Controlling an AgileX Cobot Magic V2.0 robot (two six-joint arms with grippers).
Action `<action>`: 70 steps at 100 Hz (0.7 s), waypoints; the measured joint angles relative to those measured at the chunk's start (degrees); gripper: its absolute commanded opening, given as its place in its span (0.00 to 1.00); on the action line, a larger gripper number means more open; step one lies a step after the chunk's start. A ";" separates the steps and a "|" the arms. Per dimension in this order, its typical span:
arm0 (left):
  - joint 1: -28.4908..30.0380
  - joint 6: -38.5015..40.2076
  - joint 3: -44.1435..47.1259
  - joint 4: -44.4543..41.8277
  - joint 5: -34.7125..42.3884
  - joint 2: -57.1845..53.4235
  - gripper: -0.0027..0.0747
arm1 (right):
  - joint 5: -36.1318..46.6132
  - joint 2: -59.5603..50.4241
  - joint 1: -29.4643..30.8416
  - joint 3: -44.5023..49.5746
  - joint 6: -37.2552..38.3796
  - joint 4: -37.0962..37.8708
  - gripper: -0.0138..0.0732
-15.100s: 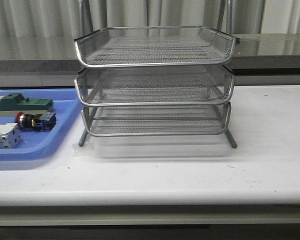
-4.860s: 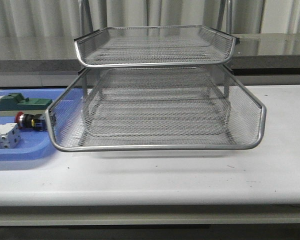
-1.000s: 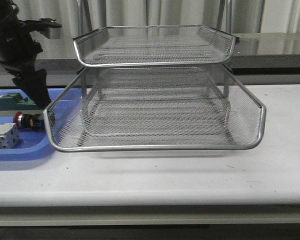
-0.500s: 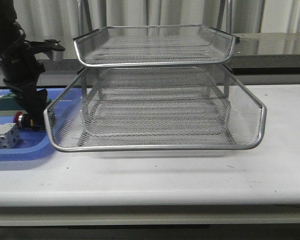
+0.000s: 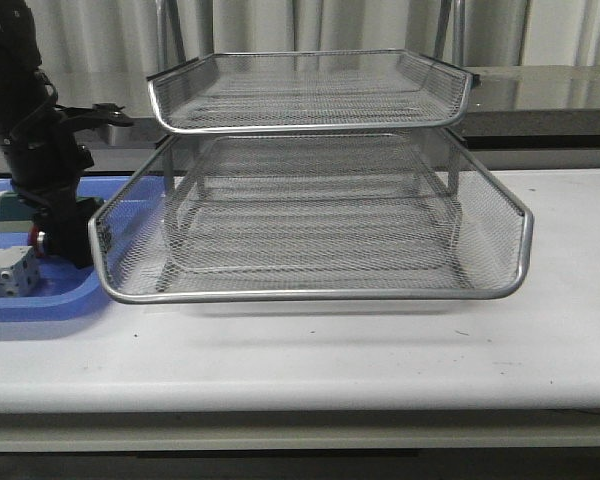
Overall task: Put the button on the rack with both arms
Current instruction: 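Lower the left gripper onto the red push button in the blue tray and grasp it, then lift the red push button and carry it over the pulled-out mesh tray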
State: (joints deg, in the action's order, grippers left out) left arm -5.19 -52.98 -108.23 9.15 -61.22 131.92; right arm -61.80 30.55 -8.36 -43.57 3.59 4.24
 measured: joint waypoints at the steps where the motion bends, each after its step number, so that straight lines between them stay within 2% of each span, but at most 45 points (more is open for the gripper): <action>1: 0.00 0.00 0.00 0.00 0.00 0.00 0.54 | 0.00 0.00 0.00 0.00 0.00 0.00 0.08; 17: 0.00 0.00 0.00 -0.14 -0.61 0.00 0.22 | 0.00 0.00 0.00 0.00 0.00 0.00 0.08; 36: 0.00 0.00 -1.58 -1.17 -2.54 0.00 0.01 | 0.00 0.00 0.00 0.00 0.00 0.00 0.08; 55: 0.00 0.00 -7.11 -1.79 -8.12 0.00 0.01 | 0.00 0.00 0.00 0.00 0.00 0.00 0.08; 70: 0.00 2.39 -11.96 -1.98 -8.79 -0.55 0.01 | 0.00 0.00 0.00 0.00 0.00 0.00 0.08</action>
State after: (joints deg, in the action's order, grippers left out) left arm -5.19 -50.59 -120.19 7.17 -70.01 131.37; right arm -61.80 30.55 -8.36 -43.57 3.59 4.24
